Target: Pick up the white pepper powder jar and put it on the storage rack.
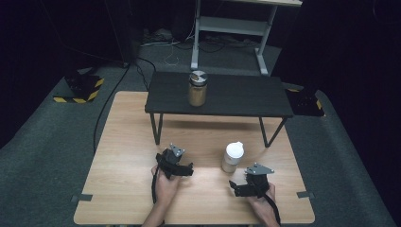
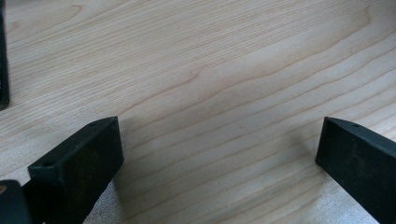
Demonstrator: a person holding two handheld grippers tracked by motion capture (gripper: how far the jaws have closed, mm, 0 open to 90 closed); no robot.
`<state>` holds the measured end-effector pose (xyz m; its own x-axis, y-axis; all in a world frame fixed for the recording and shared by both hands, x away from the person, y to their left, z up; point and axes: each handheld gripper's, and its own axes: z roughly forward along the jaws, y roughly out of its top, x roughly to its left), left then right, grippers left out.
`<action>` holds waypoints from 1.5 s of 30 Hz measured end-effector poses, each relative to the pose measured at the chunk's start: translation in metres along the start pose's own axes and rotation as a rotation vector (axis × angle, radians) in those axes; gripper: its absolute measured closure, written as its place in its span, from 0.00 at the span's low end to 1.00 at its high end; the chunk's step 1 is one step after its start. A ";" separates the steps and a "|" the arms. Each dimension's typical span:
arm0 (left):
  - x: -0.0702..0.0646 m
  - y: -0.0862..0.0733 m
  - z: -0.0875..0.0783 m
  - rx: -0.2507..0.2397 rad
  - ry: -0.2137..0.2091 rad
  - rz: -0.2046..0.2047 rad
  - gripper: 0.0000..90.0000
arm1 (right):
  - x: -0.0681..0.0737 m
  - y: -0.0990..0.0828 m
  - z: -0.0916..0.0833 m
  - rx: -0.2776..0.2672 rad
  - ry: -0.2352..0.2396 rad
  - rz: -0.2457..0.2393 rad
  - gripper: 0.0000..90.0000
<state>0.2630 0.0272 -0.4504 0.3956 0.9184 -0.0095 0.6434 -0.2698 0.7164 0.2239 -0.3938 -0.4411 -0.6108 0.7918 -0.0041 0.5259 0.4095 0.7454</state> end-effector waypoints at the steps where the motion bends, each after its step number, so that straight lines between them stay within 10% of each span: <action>1: 0.000 0.000 0.000 0.000 0.000 0.000 0.01 | 0.001 0.001 0.001 -0.001 -0.001 0.000 0.04; 45: 0.000 -0.001 0.000 -0.002 0.001 -0.004 0.01 | 0.010 0.048 0.029 -0.077 -0.053 0.023 0.15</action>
<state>0.2625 0.0272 -0.4506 0.3927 0.9196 -0.0115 0.6432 -0.2656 0.7181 0.2603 -0.3528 -0.4250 -0.5654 0.8246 -0.0200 0.4915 0.3563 0.7947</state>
